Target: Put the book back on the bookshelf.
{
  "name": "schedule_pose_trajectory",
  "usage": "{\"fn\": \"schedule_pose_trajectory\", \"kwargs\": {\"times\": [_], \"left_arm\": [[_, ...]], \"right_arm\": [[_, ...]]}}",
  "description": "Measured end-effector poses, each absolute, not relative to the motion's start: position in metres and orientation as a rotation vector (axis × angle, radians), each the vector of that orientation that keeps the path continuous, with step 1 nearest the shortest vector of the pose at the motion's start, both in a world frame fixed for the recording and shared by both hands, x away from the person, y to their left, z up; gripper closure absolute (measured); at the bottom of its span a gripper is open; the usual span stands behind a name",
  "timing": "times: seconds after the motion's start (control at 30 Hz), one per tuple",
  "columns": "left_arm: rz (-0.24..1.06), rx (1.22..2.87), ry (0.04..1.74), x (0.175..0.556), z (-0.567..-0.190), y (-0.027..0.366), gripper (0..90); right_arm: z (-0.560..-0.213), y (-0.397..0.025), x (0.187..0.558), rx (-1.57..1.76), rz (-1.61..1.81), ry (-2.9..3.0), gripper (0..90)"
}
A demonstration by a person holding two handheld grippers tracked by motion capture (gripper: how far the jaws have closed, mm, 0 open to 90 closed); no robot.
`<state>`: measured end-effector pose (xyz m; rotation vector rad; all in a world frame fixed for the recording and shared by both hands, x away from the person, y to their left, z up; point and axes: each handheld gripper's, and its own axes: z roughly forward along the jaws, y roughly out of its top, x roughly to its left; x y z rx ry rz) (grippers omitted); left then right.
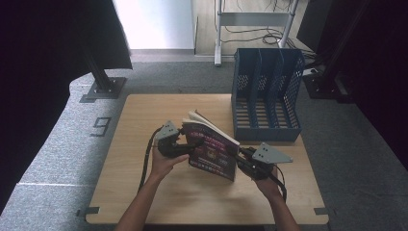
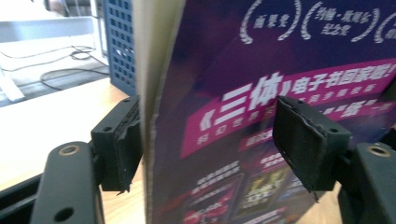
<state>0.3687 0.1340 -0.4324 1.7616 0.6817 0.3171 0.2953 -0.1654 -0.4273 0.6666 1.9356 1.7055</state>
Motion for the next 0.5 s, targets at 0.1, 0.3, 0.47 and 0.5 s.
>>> {"fn": "schedule_pose_trajectory", "kwargs": {"times": [0.1, 0.3, 0.47, 0.5], "left_arm": [[0.312, 1.764, 0.684, 0.369, -0.432, 0.134, 27.1], [0.299, 1.76, 0.688, 0.369, -0.432, 0.134, 27.9], [0.299, 1.763, 0.684, 0.368, -0.431, 0.135, 28.0], [0.299, 1.763, 0.684, 0.367, -0.431, 0.135, 28.1]], "right_arm": [[-0.427, -0.165, 0.295, 0.657, 1.715, 1.945, 77.7], [-0.43, -0.157, 0.3, 0.633, 1.675, 1.982, 71.0], [-0.432, -0.146, 0.311, 0.64, 1.646, 1.992, 71.0], [-0.431, -0.144, 0.313, 0.642, 1.642, 1.994, 71.4]]}}
